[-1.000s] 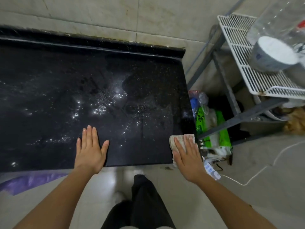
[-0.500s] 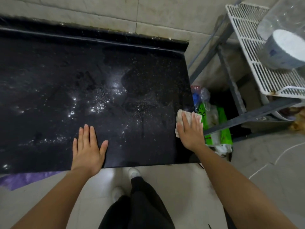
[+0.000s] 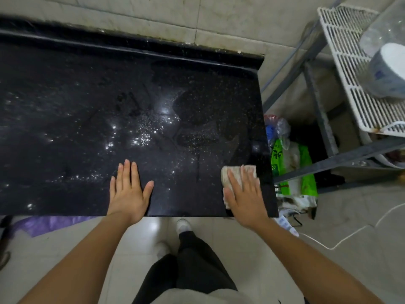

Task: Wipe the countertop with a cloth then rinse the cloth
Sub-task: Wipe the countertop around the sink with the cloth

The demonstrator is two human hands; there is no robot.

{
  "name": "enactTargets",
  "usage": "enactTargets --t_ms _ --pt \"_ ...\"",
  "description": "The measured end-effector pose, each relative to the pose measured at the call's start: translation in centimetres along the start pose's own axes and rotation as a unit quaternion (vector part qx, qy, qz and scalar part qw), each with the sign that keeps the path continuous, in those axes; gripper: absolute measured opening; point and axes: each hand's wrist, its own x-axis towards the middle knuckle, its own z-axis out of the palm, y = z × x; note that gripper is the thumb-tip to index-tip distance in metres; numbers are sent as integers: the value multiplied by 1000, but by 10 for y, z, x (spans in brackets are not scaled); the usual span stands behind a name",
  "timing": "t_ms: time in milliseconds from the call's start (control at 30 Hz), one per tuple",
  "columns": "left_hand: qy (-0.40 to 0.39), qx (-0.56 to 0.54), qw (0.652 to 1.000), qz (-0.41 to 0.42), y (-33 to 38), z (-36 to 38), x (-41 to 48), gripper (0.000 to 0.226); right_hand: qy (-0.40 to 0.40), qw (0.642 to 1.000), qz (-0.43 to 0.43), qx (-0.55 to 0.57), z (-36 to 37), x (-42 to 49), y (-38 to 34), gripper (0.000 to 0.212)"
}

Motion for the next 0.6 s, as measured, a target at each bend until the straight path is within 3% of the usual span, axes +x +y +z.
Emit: enactTargets --t_ms 200,433,600 --pt "5 2 1000 2 0 -2 0 73 -34 995 -84 -37 1 -16 1 75" --pt "-1 12 1000 -7 2 -2 1 73 10 999 10 -30 -44 89 17 58" --pt "-4 16 1000 -15 2 -1 3 73 19 998 65 -1 -69 151 17 58"
